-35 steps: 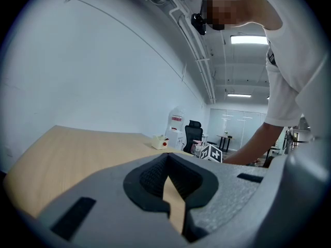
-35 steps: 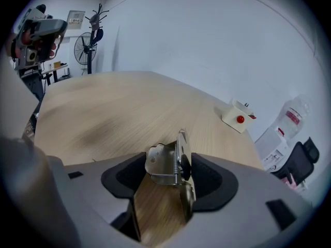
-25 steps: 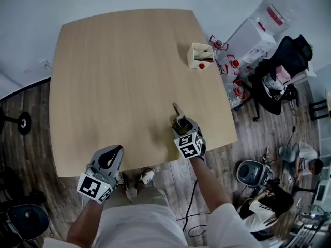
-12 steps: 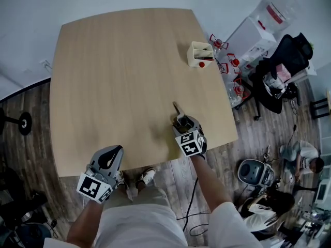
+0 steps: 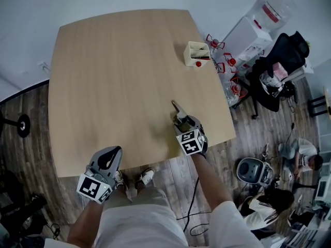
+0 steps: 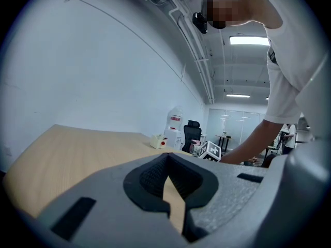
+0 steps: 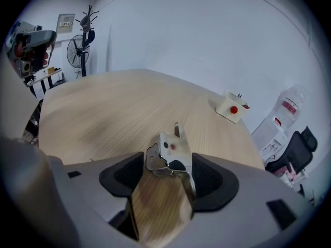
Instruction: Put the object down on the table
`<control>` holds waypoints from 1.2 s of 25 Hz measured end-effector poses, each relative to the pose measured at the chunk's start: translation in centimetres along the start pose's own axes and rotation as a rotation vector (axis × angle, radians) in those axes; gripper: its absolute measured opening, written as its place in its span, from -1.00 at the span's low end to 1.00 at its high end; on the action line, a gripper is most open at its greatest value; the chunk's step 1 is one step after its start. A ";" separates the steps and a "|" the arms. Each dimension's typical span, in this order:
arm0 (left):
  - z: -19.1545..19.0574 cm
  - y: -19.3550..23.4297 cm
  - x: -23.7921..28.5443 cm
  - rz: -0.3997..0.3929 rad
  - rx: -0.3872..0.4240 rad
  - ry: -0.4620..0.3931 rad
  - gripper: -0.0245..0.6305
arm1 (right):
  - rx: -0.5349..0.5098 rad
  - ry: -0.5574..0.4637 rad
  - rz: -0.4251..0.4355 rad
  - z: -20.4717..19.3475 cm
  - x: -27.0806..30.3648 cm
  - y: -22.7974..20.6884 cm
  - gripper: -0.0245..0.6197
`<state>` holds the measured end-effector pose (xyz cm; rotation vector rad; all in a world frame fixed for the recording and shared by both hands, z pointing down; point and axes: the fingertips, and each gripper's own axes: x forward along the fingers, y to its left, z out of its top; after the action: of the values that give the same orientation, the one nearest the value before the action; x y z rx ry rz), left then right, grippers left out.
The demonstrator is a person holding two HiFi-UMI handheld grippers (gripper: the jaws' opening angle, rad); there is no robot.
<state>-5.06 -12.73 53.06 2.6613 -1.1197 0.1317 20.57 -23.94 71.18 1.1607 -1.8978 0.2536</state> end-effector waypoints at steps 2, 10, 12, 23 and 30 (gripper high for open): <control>0.0 -0.2 -0.1 -0.008 0.002 -0.002 -0.91 | 0.006 -0.004 -0.006 -0.1 -0.6 0.2 -0.06; 1.4 -1.0 -0.5 -0.061 0.025 -0.024 -0.91 | 0.048 -0.034 -0.044 0.4 -4.0 1.2 -0.06; 1.8 -1.2 -0.5 -0.078 0.033 -0.026 -0.91 | 0.069 -0.047 -0.058 0.7 -5.3 1.4 -0.06; 5.8 -5.0 2.2 -0.245 0.109 -0.065 -0.91 | 0.248 -0.159 -0.189 0.1 -15.5 -0.3 -0.38; 8.5 -7.8 3.9 -0.328 0.158 -0.098 -0.91 | 0.417 -0.260 -0.303 -2.5 -23.4 -2.8 -0.71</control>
<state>3.16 -12.43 44.00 2.9784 -0.7079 0.0294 28.51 -9.50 54.19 1.8174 -1.9066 0.3544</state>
